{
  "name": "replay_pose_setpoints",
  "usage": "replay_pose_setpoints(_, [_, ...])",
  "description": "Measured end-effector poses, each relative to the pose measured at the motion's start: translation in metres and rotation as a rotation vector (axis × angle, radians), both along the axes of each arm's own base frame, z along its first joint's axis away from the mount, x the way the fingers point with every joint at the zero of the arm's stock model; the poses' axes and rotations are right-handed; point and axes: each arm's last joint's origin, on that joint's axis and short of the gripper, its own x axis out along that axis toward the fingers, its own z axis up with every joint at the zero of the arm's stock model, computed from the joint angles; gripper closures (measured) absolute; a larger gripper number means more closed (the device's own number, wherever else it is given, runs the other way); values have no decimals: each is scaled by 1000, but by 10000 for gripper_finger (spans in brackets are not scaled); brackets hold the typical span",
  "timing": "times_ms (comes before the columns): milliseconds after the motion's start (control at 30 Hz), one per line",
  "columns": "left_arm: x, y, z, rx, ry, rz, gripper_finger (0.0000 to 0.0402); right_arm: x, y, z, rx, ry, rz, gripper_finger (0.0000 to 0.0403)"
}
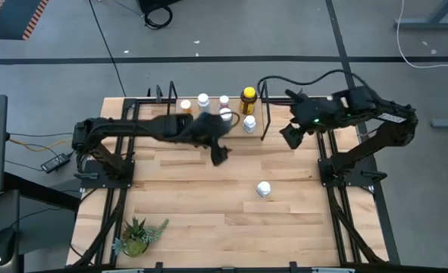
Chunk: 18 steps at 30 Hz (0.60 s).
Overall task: Pick and place medicine bottles onto shelf by color
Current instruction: Put the white pill bottle on the shelf
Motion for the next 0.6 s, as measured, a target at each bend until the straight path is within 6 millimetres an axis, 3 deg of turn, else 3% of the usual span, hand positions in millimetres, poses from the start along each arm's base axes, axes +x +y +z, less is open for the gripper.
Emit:
replay_pose_setpoints(133, [19,-32,8,-3,-186,-97,61,-14,-1,7,1,-40,3,120])
replay_pose_setpoints(233, [35,-55,1,-32,-272,-138,71,-22,0,10,36,-76,-40,120])
replay_pose_setpoints(433, [63,-96,-27,-62,-351,-230,83,-28,18,5,98,-30,-28,120])
replay_pose_setpoints(600, [83,-116,-64,22,-335,-306,83,-30,35,4,140,-38,28,120])
